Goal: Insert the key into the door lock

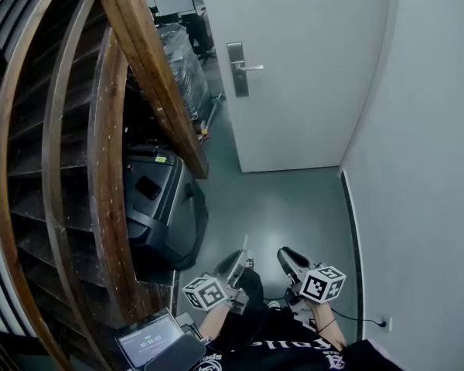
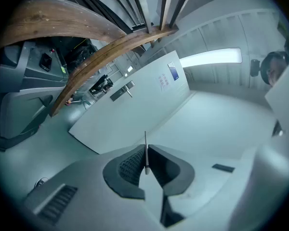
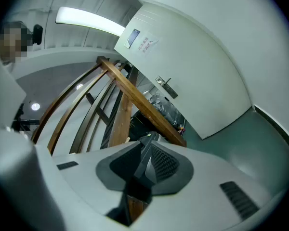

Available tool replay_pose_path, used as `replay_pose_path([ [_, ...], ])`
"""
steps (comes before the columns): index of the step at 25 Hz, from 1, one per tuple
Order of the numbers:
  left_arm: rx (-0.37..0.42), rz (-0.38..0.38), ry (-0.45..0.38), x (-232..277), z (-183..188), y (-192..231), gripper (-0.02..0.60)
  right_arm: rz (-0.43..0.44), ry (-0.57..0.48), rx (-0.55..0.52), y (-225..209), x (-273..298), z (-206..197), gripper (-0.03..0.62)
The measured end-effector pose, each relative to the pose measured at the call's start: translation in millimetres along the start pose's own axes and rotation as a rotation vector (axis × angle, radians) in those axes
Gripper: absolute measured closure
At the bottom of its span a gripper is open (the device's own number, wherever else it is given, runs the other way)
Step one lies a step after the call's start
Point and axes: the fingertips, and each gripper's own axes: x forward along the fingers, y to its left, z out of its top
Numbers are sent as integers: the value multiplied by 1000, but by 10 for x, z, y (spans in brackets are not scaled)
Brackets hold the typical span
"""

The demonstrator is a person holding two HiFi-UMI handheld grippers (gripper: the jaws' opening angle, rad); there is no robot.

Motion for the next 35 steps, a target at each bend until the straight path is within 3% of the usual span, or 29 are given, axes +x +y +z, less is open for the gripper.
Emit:
replay_pose_path([
  [11, 18, -9, -8, 980, 1027, 627, 557, -44, -29, 19, -469, 947, 745, 519],
  [19, 36, -65, 31, 1811, 1907, 1040, 557, -75, -90, 19, -670, 1893, 1467, 519],
  [26, 51, -95, 67, 2372, 2400, 1470, 557, -103, -131, 30, -919, 2558, 1837, 519],
  [35, 21, -61, 54, 2577, 2751, 1823, 557, -93, -83, 31, -1027, 3142, 2012, 519],
])
